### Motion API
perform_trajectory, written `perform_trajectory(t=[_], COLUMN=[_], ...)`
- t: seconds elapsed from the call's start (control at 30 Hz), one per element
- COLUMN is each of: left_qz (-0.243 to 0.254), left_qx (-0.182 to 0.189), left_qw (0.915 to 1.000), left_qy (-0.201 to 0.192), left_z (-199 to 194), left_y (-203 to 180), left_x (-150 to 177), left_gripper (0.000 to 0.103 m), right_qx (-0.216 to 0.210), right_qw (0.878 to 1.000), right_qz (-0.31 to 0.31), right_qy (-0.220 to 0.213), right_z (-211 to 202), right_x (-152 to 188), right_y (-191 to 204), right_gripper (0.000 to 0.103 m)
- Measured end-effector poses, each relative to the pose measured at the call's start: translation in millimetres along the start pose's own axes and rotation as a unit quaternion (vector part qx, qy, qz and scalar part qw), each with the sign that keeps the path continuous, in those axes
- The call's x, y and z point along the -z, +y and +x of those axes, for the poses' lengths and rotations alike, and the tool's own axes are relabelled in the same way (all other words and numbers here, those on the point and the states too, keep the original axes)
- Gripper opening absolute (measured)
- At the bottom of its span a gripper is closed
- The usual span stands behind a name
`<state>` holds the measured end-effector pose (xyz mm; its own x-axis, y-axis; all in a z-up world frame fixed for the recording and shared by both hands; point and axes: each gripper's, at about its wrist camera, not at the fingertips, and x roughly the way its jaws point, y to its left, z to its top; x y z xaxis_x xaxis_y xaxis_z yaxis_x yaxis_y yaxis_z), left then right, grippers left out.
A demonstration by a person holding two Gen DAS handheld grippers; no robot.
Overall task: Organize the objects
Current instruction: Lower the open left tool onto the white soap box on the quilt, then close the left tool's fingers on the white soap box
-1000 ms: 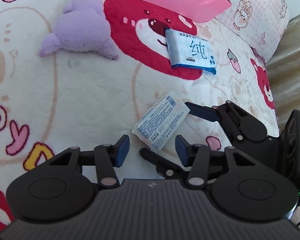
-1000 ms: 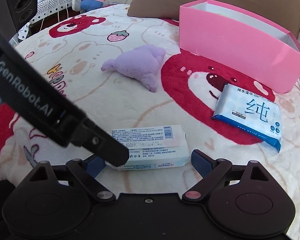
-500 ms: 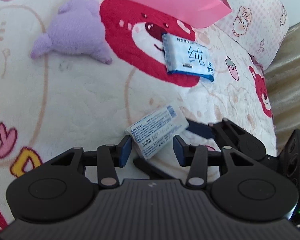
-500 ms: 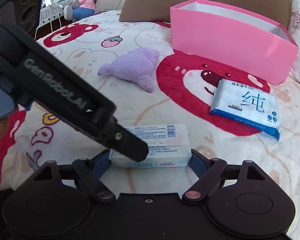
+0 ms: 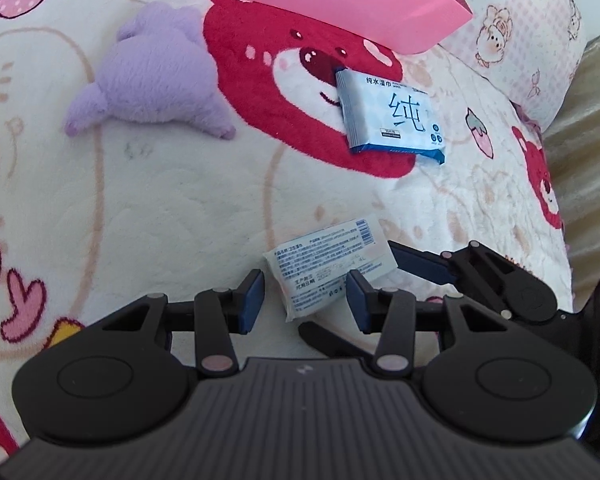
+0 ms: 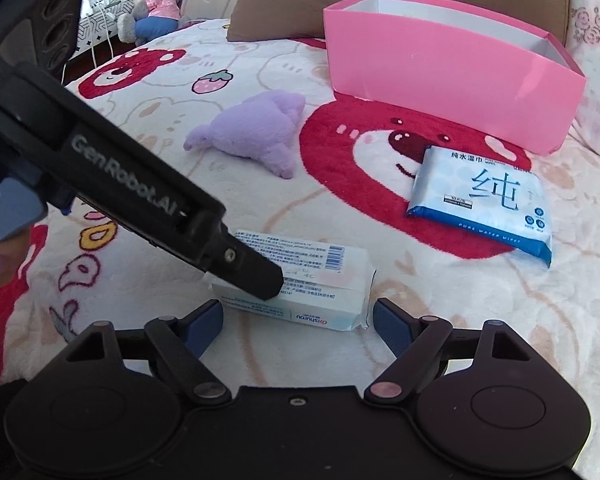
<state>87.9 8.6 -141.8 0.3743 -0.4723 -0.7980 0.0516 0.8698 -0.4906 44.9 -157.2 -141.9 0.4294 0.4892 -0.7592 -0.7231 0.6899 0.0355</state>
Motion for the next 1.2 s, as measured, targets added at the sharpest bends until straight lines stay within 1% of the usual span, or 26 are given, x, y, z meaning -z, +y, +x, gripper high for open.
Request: perform_trajectory(t=[0.07,0.13,0.27,0.4,0.6,0.63,0.7,0.8,1.0,1.2], left_qz=[0.002,0.001,-0.003,0.004,0.011,0.013,-0.001,-0.003,0.018,0.042], left_qx=[0.000,0.005,0.003,-0.004,0.006,0.007,0.015,0.016,0.024,0.037], left_qw=[1.0000,1.0000,1.0000,1.0000,0.9999,0.9998,0.9999,0.9999,0.9995,0.9981], left_qy=[-0.001,0.000,-0.002,-0.004,-0.011,-0.010,0.000,0.003,0.011,0.025], left_z=[-1,-1,2,2,-10,-11,-11,-12,-17,-20], left_y=[-1,-1,-3,-8,-13,-13,-10,-9,-20,-39], left_x=[0,-2,-4,-4,-3,-2,-1,1,7,12], left_gripper=[0.044,0.043,0.043,0.043,0.043,0.043,0.044,0.044,0.044,0.044], right_qx=[0.002,-0.002,-0.005,-0.002,0.010,0.013,0.019,0.013,0.025,0.036], right_qw=[1.000,1.000,1.000,1.000,1.000,1.000,1.000,1.000,0.999,0.997], right_qz=[-0.008,-0.008,-0.001,0.003,0.013,0.013,0.009,0.018,0.029,0.063], right_qy=[-0.004,-0.007,-0.010,-0.013,-0.009,-0.009,-0.011,-0.013,-0.014,-0.015], right_z=[-1,0,3,2,-4,-5,-7,-12,-23,-37], right_x=[1,1,3,3,4,4,6,7,15,25], right_y=[1,0,-3,-1,6,7,11,11,13,6], right_gripper=[0.073,0.071,0.071,0.071,0.071,0.071,0.071,0.071,0.073,0.073])
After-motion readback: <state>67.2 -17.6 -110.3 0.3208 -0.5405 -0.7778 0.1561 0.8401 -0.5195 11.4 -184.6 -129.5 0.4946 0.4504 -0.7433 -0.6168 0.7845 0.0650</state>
